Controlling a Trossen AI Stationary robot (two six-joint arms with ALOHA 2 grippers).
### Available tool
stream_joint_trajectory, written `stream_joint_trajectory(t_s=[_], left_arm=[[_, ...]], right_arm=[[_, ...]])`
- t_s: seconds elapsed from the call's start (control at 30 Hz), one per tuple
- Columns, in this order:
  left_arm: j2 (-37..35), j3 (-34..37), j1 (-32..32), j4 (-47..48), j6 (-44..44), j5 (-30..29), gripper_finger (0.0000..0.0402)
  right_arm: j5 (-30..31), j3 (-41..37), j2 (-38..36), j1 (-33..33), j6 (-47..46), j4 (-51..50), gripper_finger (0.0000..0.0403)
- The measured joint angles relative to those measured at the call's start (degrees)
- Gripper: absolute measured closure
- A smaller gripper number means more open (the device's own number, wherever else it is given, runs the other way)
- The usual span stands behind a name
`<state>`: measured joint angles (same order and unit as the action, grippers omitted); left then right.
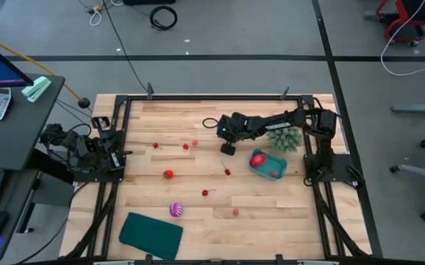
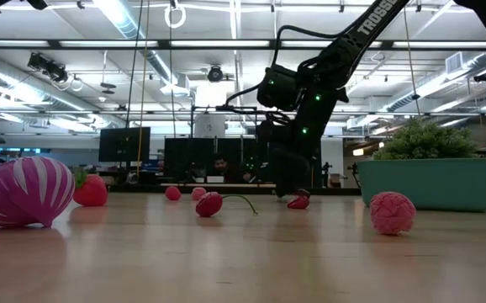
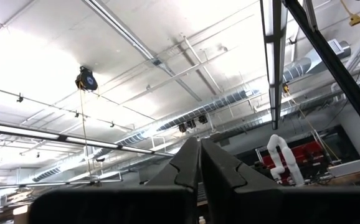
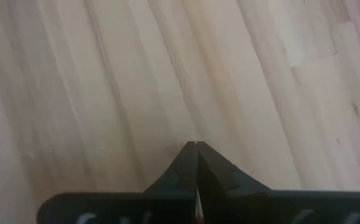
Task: Pick and placing Produce into tupperware
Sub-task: Put the cherry into the green bin
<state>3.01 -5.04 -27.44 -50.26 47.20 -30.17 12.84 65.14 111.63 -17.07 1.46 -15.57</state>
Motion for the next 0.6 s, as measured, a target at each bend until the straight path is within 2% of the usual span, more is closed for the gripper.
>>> stream_joint_trajectory(t_s=[0.37, 0.6], left_arm=[[0.00, 0.00, 0.00, 0.00, 0.04, 0.00, 0.0389], [0.00, 0.00, 0.00, -0.02, 0.04, 0.01, 0.0379]], right_arm=[[0.08, 0.00, -2.81, 0.16, -7.10, 3.72, 0.0400], [0.49, 0.02, -12.19, 4.29, -15.40, -5.47, 0.0400]])
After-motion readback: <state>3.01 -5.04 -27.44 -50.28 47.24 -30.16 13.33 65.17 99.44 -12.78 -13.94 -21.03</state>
